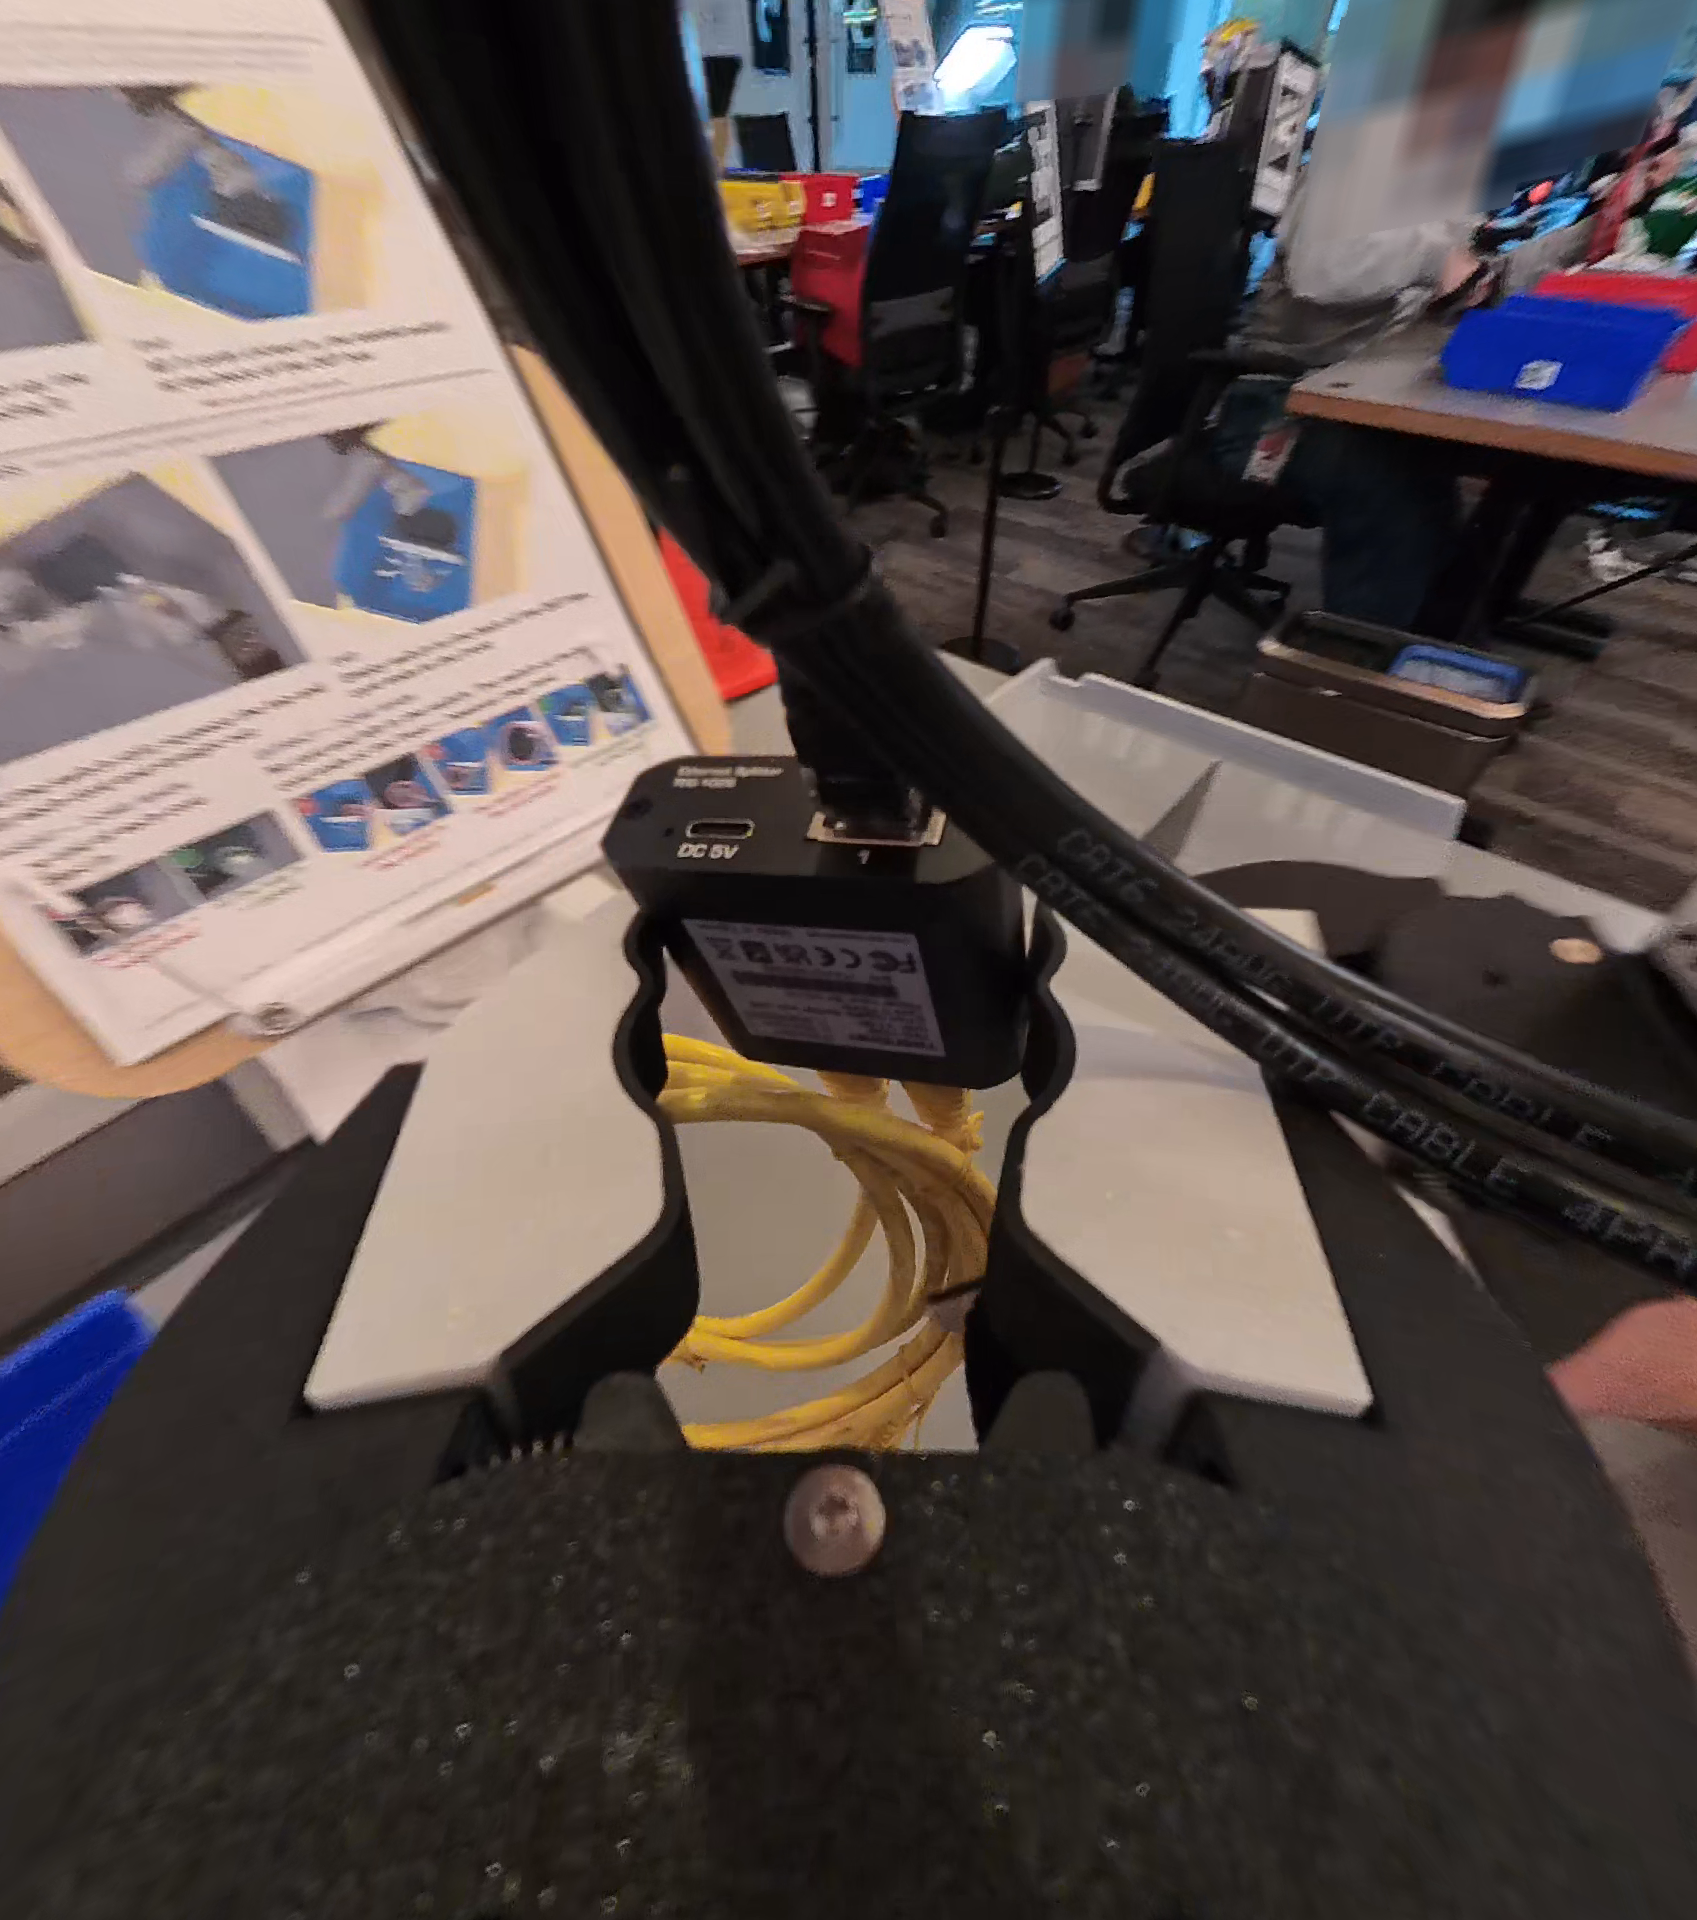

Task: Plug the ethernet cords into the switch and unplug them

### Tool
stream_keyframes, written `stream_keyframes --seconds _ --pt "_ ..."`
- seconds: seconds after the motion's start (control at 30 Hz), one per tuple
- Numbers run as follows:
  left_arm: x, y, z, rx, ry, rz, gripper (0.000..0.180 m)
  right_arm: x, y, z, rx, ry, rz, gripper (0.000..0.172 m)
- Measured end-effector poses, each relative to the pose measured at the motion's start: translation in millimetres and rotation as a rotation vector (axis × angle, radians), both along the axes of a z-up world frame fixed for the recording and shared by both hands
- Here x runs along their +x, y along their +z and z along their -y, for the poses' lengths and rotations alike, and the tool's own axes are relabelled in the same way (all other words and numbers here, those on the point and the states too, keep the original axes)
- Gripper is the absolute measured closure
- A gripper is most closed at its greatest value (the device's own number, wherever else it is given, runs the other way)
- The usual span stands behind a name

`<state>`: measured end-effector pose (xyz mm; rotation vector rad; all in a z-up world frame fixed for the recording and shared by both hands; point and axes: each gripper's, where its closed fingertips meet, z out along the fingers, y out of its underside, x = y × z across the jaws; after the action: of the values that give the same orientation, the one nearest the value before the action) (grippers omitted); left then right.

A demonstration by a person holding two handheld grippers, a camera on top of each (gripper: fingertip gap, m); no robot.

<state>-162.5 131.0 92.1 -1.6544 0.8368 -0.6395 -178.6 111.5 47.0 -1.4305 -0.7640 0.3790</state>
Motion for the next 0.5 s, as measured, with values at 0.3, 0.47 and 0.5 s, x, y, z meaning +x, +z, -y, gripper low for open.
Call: stream_keyframes --seconds 0.3,0.47,0.5 --pt "13.2 -36.0 17.7 -0.137 -0.133 0.113 0.117 37.0 -27.7 -8.1 -0.151 -0.008 0.065 0.158" --pt "-36.9 -86.8 8.5 -0.119 -0.035 -0.045 0.100 69.6 -34.9 -23.7 -0.165 -0.098 0.161 0.158" --pt "-50.8 -92.1 7.3 -0.090 -0.009 -0.054 0.100 75.2 -35.9 -26.3 -0.168 -0.114 0.192 0.158"
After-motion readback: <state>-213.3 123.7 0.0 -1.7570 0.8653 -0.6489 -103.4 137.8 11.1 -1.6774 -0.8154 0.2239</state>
